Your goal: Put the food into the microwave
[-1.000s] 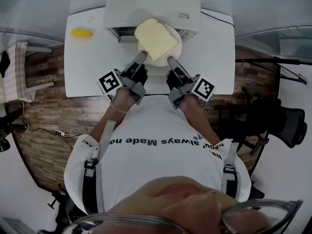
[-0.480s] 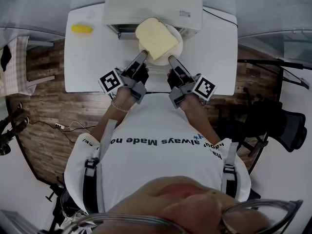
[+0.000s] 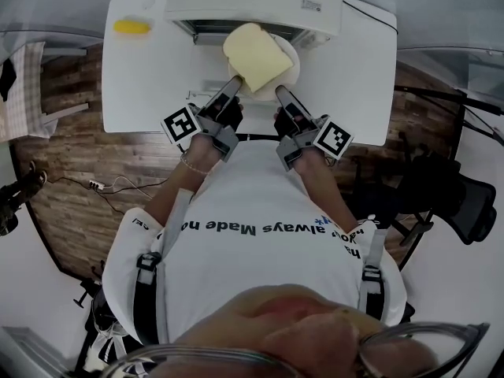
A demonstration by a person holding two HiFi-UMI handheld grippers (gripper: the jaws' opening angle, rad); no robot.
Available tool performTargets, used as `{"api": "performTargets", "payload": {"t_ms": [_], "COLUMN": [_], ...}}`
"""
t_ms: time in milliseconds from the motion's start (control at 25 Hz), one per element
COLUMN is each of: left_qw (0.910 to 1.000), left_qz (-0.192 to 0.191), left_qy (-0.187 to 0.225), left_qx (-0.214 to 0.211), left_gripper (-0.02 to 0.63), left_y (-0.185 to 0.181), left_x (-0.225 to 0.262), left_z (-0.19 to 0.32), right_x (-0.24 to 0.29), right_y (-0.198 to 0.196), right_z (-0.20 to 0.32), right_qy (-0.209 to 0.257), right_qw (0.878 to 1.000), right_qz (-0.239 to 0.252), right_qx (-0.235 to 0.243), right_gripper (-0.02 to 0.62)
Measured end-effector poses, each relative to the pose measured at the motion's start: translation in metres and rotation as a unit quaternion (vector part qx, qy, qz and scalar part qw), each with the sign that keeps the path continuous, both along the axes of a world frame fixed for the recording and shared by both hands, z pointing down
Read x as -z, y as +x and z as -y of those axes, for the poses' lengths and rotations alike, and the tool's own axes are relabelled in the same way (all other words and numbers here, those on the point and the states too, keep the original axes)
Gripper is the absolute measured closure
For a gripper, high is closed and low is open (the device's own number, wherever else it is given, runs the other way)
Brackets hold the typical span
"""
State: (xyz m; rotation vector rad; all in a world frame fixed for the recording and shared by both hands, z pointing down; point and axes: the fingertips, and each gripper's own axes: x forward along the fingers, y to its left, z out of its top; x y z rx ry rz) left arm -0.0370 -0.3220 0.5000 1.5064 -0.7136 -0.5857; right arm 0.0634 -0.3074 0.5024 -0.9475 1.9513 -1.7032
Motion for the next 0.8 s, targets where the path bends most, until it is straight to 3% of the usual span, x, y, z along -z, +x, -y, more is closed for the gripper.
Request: {"api": "performTargets", "payload": {"t_ms": [400,640,800], "left_qw": [0.9998,0.9988,0.9991], "left_qz": [0.007,0.01,0.019], "left_qy": [-0.016,-0.046,-0.037], "left_qx": [-0.007,-0.012,-0.012], "left_gripper": [0.588,0.588,0.588], "left_y": [-0.001,-0.012,-0.012], "left_x": [-0.041,-0.109,-0.101], "left_z": [0.002,0.042,0.032], "right_x": [-0.041,-0.106,-0.098], "right_y": [0.0,-0.01,-0.009], "right_z": [0.0,0.043,0.033], "right_qy": [-0.02,-0.043,-0.04], "right_qw": [1.0,0.999,0.999], "right_qz": [-0.011,-0.029,-0.034], "right_qx": [0.0,0.005,0.009], "right_gripper": [0.573,0.574,0.572]}}
